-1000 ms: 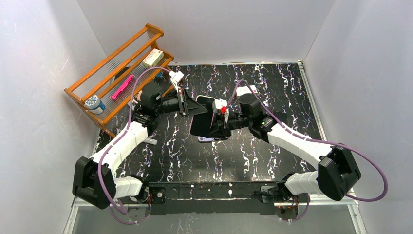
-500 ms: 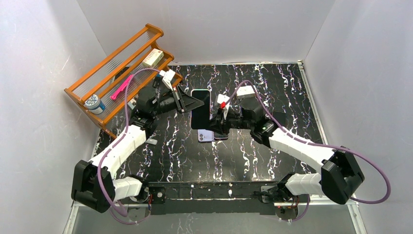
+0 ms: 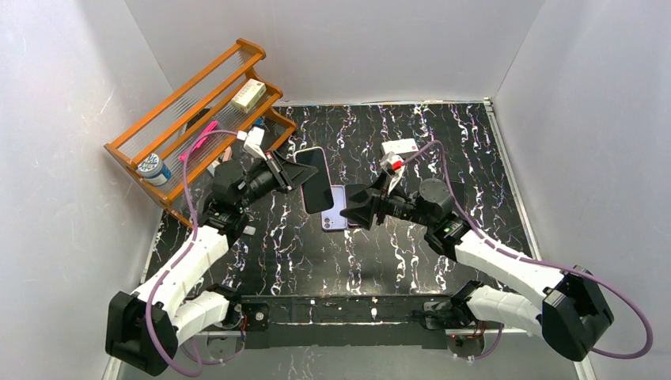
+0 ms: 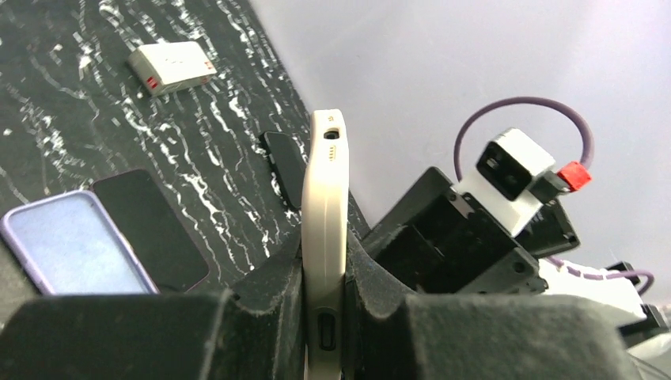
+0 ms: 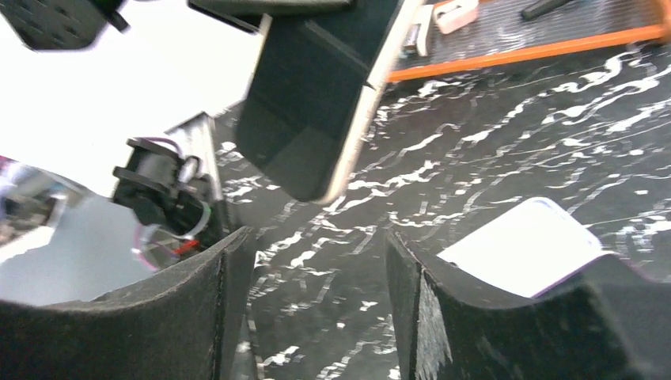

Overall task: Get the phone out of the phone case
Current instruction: Remove the phone case from the phone.

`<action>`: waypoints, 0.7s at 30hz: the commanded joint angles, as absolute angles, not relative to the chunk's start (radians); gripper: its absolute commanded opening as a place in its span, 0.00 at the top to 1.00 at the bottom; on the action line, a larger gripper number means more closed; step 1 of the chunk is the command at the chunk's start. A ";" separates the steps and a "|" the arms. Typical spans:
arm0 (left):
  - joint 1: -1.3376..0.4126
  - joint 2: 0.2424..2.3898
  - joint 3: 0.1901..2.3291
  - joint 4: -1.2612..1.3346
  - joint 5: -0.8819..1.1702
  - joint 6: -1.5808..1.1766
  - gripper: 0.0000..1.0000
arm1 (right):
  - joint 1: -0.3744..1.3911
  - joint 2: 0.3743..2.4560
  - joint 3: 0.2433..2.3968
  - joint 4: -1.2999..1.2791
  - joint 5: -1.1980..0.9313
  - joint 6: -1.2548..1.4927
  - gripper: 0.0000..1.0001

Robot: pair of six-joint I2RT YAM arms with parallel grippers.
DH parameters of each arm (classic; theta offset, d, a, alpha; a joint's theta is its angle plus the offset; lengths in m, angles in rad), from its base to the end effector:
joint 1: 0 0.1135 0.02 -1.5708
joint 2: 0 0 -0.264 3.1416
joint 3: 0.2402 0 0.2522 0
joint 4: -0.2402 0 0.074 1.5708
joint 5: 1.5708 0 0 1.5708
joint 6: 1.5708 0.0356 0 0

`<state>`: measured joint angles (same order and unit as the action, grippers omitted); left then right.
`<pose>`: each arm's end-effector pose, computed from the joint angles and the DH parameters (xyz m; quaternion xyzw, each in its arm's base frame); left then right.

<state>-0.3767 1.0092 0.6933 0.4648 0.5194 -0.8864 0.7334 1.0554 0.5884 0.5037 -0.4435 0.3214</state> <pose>0.2117 -0.1027 0.3334 0.0293 0.6594 -0.5676 0.4921 0.1693 0.1731 0.2904 -0.2935 0.6303 0.4854 0.5301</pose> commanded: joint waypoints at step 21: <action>-0.376 1.029 0.640 0.715 0.495 -1.062 1.00 | 0.733 1.259 0.529 1.145 -0.579 1.052 0.39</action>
